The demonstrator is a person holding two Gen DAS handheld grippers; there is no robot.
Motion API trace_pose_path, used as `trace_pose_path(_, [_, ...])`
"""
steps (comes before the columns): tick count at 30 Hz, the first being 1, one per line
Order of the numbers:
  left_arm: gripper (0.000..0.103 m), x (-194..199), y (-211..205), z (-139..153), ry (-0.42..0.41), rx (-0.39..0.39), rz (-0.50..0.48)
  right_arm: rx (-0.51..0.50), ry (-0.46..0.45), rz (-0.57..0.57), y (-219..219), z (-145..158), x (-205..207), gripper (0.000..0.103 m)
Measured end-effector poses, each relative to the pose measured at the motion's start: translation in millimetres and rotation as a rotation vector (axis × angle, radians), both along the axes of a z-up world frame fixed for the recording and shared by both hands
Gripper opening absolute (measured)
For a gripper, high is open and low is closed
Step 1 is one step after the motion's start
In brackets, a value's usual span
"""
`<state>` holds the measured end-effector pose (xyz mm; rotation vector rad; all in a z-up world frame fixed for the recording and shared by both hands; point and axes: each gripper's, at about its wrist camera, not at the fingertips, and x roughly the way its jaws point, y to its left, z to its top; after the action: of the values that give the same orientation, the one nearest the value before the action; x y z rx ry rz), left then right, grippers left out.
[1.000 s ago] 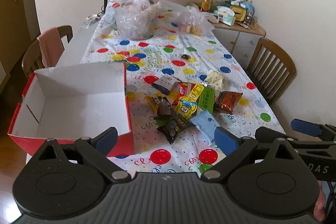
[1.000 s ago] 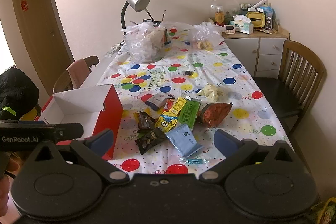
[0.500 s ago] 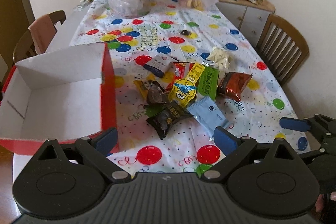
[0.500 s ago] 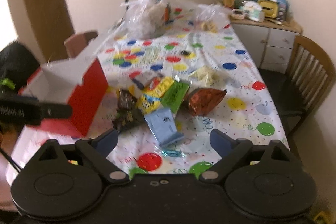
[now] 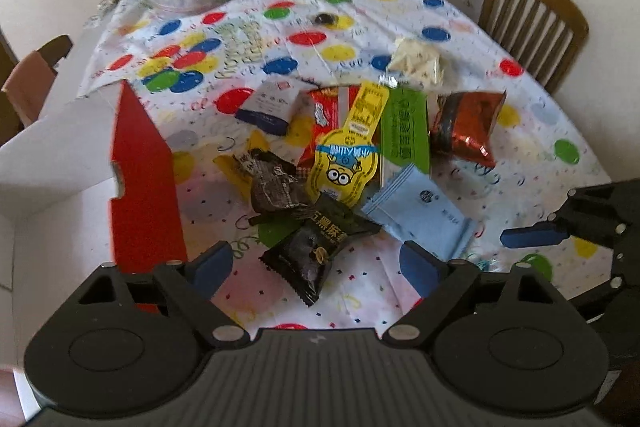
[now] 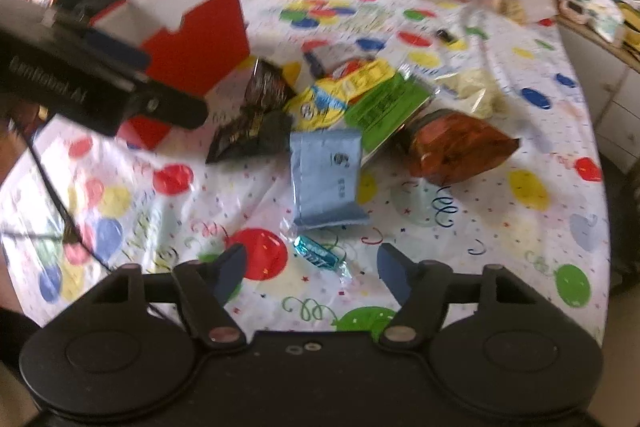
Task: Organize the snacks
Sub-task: 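Grasp the black sesame candy packet with the left gripper while the right gripper grasps the small teal candy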
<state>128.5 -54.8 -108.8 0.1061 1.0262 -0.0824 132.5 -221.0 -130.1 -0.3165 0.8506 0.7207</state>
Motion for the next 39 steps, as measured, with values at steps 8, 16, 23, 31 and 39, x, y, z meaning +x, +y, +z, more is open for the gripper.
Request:
trace_pose_path(8, [0.088,32,3,-28,0.089,0.018,-0.035,-0.035,0.040,0.087,8,-18,16,0.046])
trace_pose_path(16, [0.069,46,8,-44,0.158,0.004,-0.010,-0.056,0.044,0.117,13,-26,25,0.038])
trace_pose_path(23, [0.053,48,7,-47,0.171,-0.018,0.014,-0.073,0.011,0.106,14,-27,21,0.030])
trace_pose_path(31, [0.037,40,15,-43,0.165,-0.117,0.118,-0.060,0.014,0.091,10,-27,13,0.013])
trace_pose_path(39, [0.026,22,13,-36,0.145,-0.133,0.184,0.014,0.080,0.051,1,-24,7,0.011])
